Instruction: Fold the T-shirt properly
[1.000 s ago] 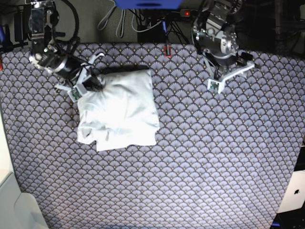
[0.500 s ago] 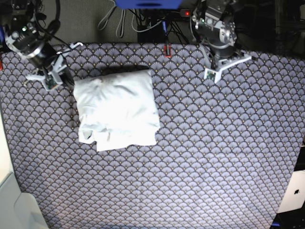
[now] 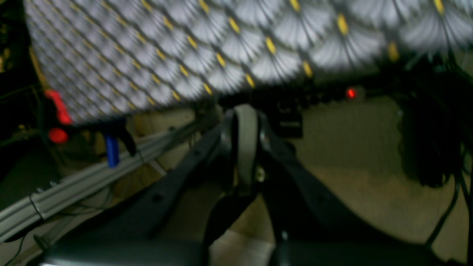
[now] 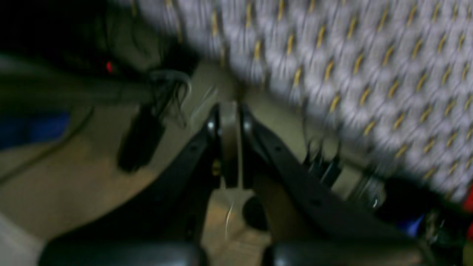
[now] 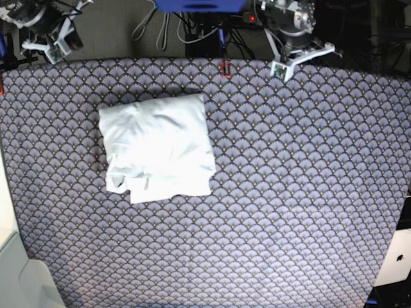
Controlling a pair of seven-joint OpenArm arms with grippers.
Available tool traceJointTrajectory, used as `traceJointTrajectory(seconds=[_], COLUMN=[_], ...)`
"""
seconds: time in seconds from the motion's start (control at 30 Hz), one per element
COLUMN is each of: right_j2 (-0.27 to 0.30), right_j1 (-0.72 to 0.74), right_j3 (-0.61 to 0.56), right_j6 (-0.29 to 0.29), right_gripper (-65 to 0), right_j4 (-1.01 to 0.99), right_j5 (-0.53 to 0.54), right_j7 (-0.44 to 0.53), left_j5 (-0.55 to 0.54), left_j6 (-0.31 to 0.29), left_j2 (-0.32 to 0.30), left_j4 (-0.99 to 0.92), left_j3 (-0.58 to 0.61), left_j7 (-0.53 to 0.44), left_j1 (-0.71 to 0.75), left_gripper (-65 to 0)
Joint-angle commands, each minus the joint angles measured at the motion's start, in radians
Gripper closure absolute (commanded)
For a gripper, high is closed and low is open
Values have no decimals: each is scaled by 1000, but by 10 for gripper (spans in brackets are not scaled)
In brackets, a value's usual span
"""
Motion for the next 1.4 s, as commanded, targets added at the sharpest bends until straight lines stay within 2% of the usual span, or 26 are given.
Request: traceJointTrajectory(seconds=[0.0,0.17,0.3,0.4,0.53,0.6,0.77,0.93,1.07,1.13,1.23,1.37], right_j2=[9,9,9,9,9,9,4,-13,-71,-105,-142,-160], right_j1=[-25,-45,-11,43,138,210,389,534,620,659,701,721], right_j3=[5,1,-45,-99,-189,-248,-323,-489,-611,-650,-687,-691], right_j6=[2,2,2,2,2,2,2,2,-195,-294,-469,-660], right_gripper=[0,0,0,0,0,0,0,0,0,0,0,0], right_j4=[1,-113,-245,-378,-671,-848,-1268,-1595,-1755,-1801,-1842,-1847], right_j5=[14,14,14,14,14,14,14,14,14,14,14,14], right_j7=[22,24,27,51,223,323,534,751,832,837,843,844], left_j5=[13,-20,-211,-387,-603,-666,-665,-674,-674,-674,-674,-672], left_j6=[0,-3,2,3,3,3,-1,-3,-3,-3,-3,-3], left_j2=[-1,-4,-38,-52,-55,-56,-52,-38,-7,16,40,56], left_j4=[19,9,-29,-153,-409,-532,-799,-1075,-1355,-1517,-1760,-1878], left_j3=[3,-1,-4,-28,-95,-101,-100,-101,-101,-104,-106,-103], left_j7=[2,-61,-116,-159,-288,-363,-506,-598,-675,-718,-836,-948], left_j1=[38,167,208,167,65,18,-90,-225,-358,-432,-545,-604], left_gripper=[0,0,0,0,0,0,0,0,0,0,-1,-1])
